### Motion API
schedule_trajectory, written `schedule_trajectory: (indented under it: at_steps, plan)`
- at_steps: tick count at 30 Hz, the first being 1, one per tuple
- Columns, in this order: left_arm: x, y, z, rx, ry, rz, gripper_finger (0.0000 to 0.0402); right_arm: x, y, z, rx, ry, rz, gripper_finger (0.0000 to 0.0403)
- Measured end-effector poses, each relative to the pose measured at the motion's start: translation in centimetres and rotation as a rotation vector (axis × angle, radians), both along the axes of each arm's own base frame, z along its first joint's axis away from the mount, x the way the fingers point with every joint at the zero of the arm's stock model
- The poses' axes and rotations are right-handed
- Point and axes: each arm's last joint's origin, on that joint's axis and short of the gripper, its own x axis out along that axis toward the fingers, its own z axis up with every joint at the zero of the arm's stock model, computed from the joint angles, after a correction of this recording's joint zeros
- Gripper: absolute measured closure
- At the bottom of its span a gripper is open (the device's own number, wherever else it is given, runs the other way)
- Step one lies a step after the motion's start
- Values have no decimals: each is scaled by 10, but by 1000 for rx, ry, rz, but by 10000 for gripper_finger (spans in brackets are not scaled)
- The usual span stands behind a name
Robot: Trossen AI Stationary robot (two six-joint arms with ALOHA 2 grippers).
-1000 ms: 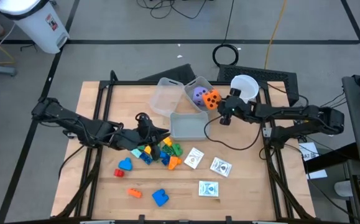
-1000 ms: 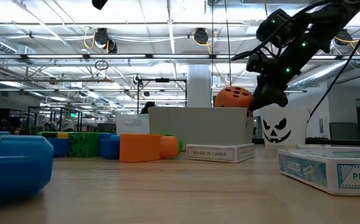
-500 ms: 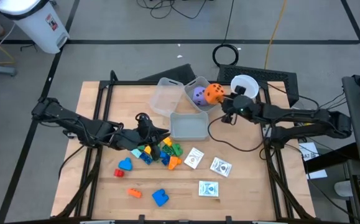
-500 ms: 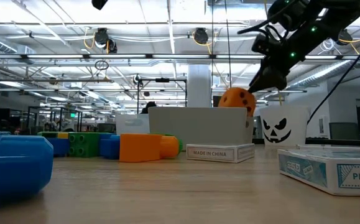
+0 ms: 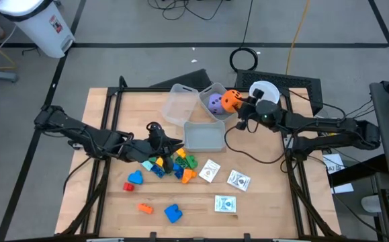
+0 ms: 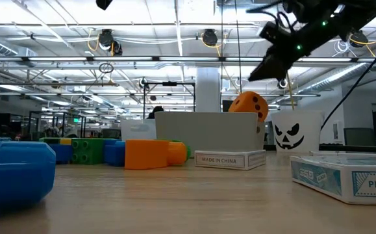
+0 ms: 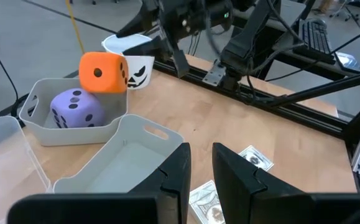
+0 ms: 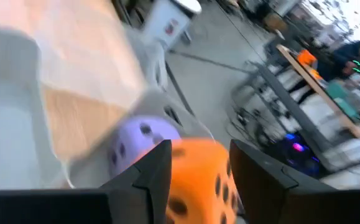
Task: Pick & Place Toys
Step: Adjust the dice in the top gray bin
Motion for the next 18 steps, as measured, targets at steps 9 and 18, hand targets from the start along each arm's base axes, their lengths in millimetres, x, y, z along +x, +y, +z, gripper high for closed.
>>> schedule_trajectory:
  at_steps: [9,18]
  plan:
    - [2,2,3,68,-7,-14,330,50,-12,77,132,13,127,316]
    - [6,35,3,145,43,72,330,121,-70,116,265,376,142,396]
